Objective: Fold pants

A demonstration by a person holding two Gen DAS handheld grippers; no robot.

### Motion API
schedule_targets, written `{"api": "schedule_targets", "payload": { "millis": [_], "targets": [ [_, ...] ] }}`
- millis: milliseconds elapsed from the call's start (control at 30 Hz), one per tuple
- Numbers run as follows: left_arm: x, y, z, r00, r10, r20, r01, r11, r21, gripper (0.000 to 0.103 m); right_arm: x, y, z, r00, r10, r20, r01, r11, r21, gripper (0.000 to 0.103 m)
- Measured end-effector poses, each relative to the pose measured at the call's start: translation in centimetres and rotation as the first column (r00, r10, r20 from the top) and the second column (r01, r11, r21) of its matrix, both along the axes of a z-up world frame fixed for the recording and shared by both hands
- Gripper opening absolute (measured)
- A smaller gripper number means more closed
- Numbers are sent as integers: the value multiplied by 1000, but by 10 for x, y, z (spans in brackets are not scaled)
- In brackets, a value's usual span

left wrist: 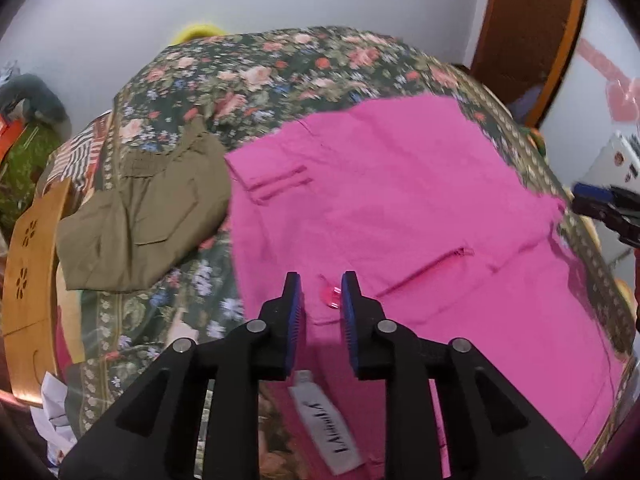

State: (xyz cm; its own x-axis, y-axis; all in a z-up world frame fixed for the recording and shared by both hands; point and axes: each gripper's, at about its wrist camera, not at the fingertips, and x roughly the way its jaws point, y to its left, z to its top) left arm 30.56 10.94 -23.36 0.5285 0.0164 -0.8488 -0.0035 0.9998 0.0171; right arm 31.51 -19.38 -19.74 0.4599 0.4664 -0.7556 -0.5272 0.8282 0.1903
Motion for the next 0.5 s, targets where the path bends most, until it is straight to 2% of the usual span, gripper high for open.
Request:
{"api": "schedule_targets", "payload": {
  "millis": [100, 133, 167, 200, 233, 267, 333, 433, 500],
  "targets": [
    [2, -6, -15, 999, 24, -44, -23, 999, 32, 21, 9, 12, -19, 1000, -28, 7, 28, 999, -46, 41],
    [5, -5, -24, 997, 33, -73, -32, 999, 24, 22, 10, 15, -26, 999, -48, 12, 49, 996, -74, 41],
    [5, -5, -27, 997, 36, -70, -34, 999, 24, 22, 14, 18, -34, 998, -61, 11, 62, 993, -102, 41],
    [4, -6, -28, 998, 34, -59, -32, 999, 29, 25, 19, 20, -45, 998, -65, -1, 64, 989, -134, 41],
    [4, -7, -30, 998, 35, -53, -32, 998, 60, 36, 22, 19, -54, 998, -66, -7, 64, 988, -140, 41],
    [3, -7, -31, 998, 37, -50, -32, 995, 91, 41, 24, 13, -55, 997, -82, 4, 82, 990, -117, 41],
    [0, -4, -32, 999, 21, -44, -16, 996, 91, 45, 29, 5, -56, 993, -118, -8, 116, 986, -121, 41],
    [-7, 6, -28, 999, 17, -43, -15, 998, 56, 45, 35, -5, -54, 989, -144, -42, 138, 982, -126, 41],
    [-11, 13, -21, 1000, 19, -23, -18, 998, 64, 46, 34, -7, -46, 991, -125, -44, 117, 981, -154, 41]
  ]
}}
